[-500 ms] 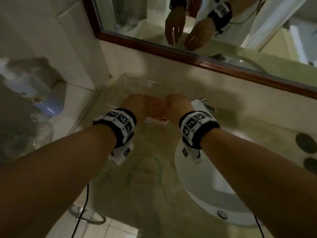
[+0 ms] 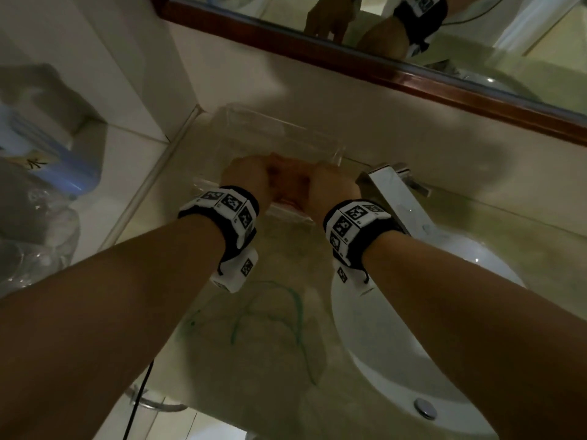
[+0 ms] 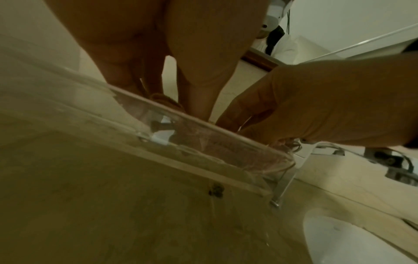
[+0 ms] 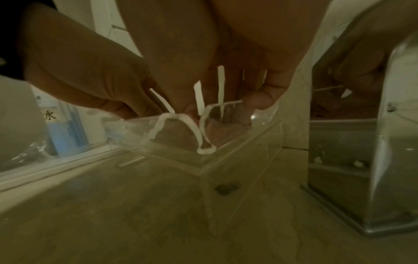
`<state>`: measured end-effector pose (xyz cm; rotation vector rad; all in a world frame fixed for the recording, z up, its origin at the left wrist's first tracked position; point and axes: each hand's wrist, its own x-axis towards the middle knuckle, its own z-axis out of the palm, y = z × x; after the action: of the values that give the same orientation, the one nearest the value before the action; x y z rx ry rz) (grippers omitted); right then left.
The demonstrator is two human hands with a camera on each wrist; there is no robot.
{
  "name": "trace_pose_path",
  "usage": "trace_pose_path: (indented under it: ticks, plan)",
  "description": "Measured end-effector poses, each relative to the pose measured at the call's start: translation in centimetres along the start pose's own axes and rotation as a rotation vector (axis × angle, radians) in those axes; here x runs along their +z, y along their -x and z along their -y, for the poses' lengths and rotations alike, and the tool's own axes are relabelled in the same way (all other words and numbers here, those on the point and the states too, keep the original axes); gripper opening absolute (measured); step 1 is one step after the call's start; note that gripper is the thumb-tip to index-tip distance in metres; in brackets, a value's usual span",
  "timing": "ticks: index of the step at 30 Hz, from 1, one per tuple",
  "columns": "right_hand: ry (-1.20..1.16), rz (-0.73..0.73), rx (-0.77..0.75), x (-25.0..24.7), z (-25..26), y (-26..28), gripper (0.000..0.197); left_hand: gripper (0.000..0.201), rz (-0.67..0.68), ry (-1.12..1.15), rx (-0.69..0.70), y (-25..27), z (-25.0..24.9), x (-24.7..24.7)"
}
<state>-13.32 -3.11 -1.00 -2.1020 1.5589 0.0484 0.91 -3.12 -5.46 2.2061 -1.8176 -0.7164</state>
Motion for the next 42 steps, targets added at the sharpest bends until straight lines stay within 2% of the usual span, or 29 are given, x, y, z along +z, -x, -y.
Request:
trace_pose_path:
  ticks: [2, 6, 9, 15, 21, 29, 37, 39, 42]
  plan:
    - [0.025, -0.045, 0.039, 1.0, -0.5, -0.9, 0.033, 0.041, 0.004, 0.067, -0.011, -0.2, -0.2, 0.1]
    - [0.042, -0.073, 0.068, 2.8, -1.2, -3.1, 0.024, 0.022, -0.003, 0.129, -0.036, -0.4, -0.7, 0.6]
    - [0.072, -0.113, 0.084, 3.9, -1.5, -3.9, 0.015, 0.017, -0.038, 0.215, -0.031, 0.0, -0.5, 0.9]
    - [0.091, -0.305, -0.089, 3.2, -0.9, -1.6, 0.018, 0.021, -0.16, 0.392, 0.068, 2.2, 0.4, -1.0]
    - [0.003, -0.348, -0.227, 2.9, 1.7, 2.8, 0.024, 0.026, -0.205, 0.548, 0.088, 6.3, 2.8, -2.9]
    - [-0.008, -0.197, -0.324, 7.5, 5.1, 6.2, 0.028, 0.033, -0.195, 0.679, -0.056, 12.7, 8.6, -0.4]
    - [0.12, 0.064, -0.275, 13.9, 6.7, 6.6, 0.031, 0.039, -0.199, 0.633, -0.214, 17.6, 13.9, 3.9]
    - [0.149, 0.138, -0.277, 15.1, 7.2, 6.7, 0.036, 0.042, -0.21, 0.565, -0.23, 18.7, 15.3, 4.6]
    - [0.141, 0.208, -0.291, 16.6, 8.0, 6.5, 0.059, 0.06, -0.188, 0.363, -0.25, 20.0, 17.5, 5.3]
